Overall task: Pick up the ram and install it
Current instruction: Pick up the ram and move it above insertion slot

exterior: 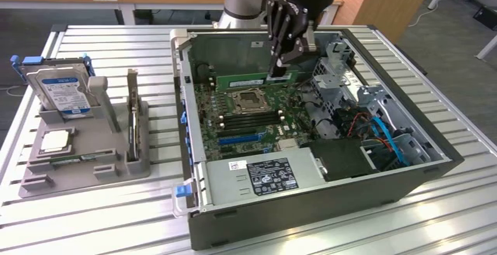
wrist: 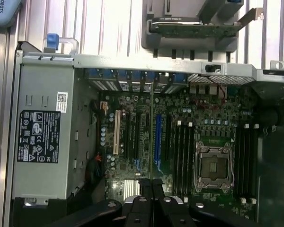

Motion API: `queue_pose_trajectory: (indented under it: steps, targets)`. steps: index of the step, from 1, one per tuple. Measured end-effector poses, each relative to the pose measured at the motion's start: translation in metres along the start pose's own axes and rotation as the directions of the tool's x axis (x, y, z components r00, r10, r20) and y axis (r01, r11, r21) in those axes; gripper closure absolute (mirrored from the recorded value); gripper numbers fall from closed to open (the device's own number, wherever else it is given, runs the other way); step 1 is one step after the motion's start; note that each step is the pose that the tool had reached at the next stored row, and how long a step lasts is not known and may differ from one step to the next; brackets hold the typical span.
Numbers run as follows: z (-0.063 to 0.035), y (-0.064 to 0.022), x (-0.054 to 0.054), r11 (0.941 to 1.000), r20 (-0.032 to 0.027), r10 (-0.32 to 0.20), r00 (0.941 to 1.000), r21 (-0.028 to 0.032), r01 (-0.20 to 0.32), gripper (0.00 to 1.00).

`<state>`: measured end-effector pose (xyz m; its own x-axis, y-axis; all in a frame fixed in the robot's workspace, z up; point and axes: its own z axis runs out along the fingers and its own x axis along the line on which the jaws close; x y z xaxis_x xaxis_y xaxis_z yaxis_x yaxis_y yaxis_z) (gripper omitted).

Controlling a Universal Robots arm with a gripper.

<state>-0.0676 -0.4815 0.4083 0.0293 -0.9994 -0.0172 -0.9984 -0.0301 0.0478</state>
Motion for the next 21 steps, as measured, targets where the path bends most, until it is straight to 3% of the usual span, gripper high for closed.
queue_pose_trajectory:
  steps: [10,16,21]
  targets:
    - [-0.0012,-0.0248,0.001,1.0000,-0.0002,-0.004,1.0000,-0.0004,0.004,0.88]
    - [-0.0011,-0.0259,0.000,1.0000,0.0000,-0.004,1.0000,-0.0004,0.004,0.88]
    - [0.0003,-0.0262,-0.007,1.0000,0.0002,0.002,1.0000,-0.0003,-0.002,0.88]
